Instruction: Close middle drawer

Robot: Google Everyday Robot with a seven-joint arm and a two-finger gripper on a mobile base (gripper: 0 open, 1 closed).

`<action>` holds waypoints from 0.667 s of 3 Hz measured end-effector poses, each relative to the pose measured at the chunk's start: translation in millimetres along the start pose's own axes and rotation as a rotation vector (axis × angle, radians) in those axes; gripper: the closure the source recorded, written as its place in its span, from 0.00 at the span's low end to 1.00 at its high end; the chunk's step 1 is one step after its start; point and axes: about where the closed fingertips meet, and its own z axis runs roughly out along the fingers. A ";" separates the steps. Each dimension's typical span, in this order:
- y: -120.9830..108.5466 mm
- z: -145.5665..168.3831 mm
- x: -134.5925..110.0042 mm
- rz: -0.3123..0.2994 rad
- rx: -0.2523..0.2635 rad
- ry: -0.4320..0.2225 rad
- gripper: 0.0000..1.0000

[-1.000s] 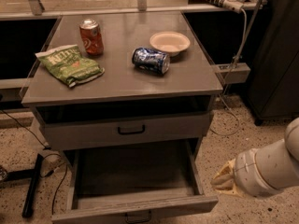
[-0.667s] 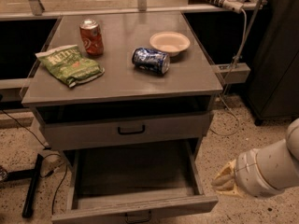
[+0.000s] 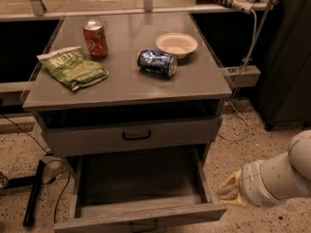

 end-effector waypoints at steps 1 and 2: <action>-0.6 37.3 19.3 0.062 -0.006 -0.032 1.00; 1.2 74.9 34.6 0.100 -0.006 -0.068 1.00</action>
Offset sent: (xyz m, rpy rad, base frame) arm 0.0135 0.0019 -0.1371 0.1389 0.0460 -0.1263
